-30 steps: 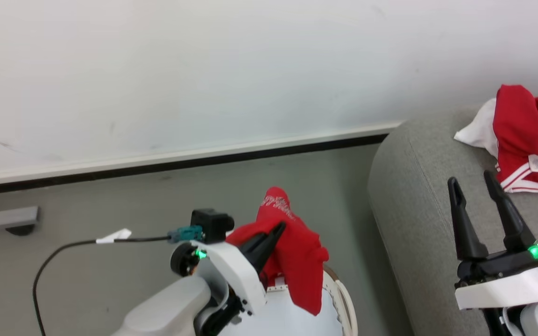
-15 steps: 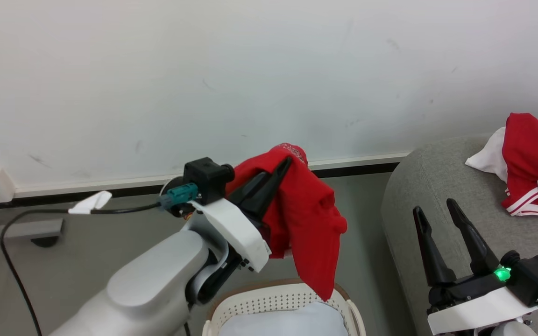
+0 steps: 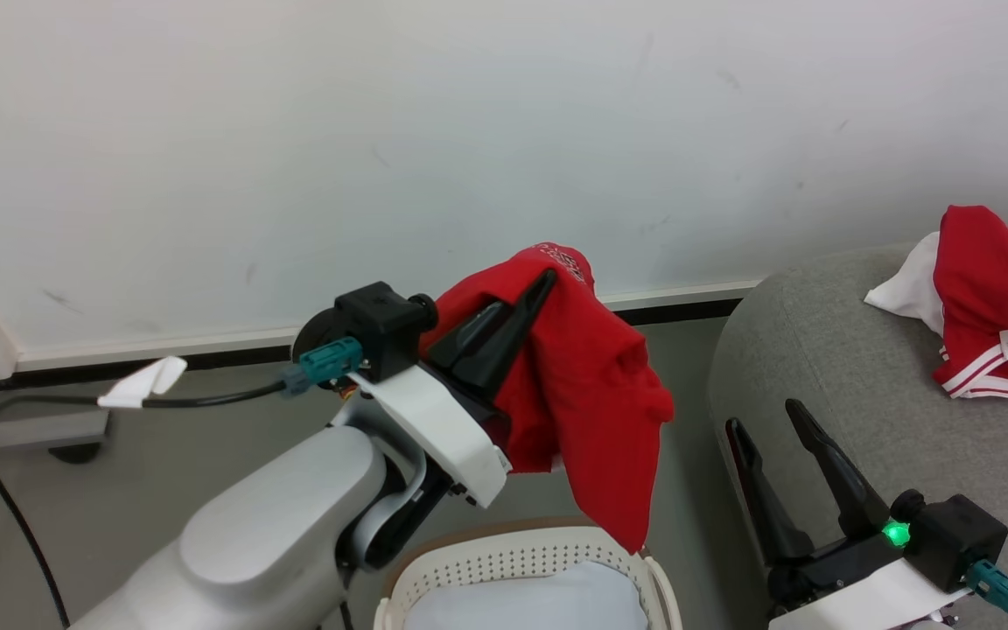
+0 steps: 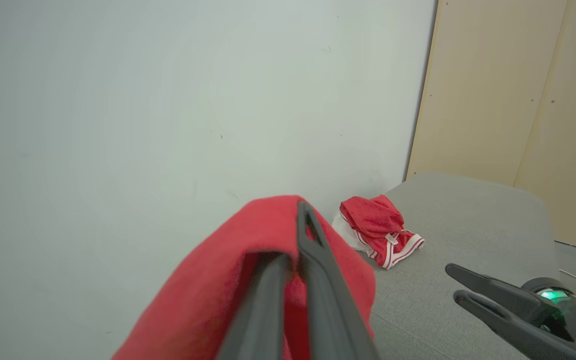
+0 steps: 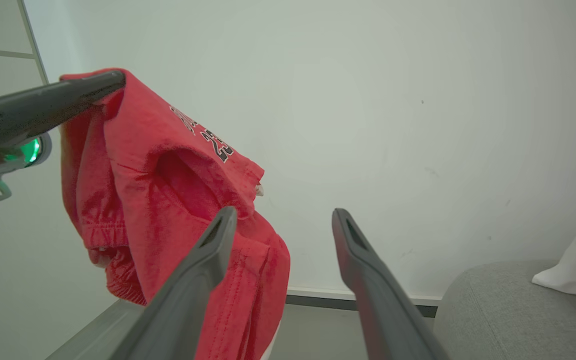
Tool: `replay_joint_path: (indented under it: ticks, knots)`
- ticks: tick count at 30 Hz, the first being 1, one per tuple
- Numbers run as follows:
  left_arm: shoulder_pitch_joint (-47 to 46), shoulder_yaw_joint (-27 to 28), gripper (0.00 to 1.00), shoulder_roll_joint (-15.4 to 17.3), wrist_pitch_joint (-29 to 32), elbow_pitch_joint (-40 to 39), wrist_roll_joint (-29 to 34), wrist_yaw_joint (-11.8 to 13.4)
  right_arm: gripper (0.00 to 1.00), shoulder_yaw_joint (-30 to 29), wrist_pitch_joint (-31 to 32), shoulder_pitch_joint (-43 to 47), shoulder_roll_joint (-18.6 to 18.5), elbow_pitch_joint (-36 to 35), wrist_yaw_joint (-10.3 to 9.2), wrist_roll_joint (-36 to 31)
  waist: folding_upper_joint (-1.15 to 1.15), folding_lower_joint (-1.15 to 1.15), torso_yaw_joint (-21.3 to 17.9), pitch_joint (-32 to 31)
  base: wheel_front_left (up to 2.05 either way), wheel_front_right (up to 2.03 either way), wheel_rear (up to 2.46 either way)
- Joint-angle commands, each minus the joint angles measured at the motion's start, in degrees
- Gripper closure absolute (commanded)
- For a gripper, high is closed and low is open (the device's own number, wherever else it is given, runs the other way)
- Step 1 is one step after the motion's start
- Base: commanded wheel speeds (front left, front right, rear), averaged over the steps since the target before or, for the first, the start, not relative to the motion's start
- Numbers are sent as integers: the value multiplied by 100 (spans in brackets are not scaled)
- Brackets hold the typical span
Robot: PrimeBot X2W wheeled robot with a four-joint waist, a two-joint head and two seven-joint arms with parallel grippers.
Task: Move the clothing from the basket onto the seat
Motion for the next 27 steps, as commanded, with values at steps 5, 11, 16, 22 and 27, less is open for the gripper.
replay_joint_path:
  ticks: [5,11,16,22,27]
  knots:
    - [95,-30,100,-71,-3,-109,70,67,0,281,0,-101,-160,71,-13,75,0,0,70,84,0,0,0]
    - [144,-119,100,-172,-23,-64,97,23,0,822,0,-252,-216,94,-13,229,0,0,170,122,0,0,0]
    - [190,-233,100,-301,-33,-8,116,-40,0,1246,0,-407,-308,184,-13,365,0,0,326,132,0,0,0]
    - [234,-460,100,-541,-34,73,161,-160,0,1461,0,-540,-320,404,-13,421,0,0,665,91,0,0,0]
    - [304,-653,100,-745,-38,115,193,-259,0,1647,1,-596,-337,565,-13,504,0,0,971,47,0,0,0]
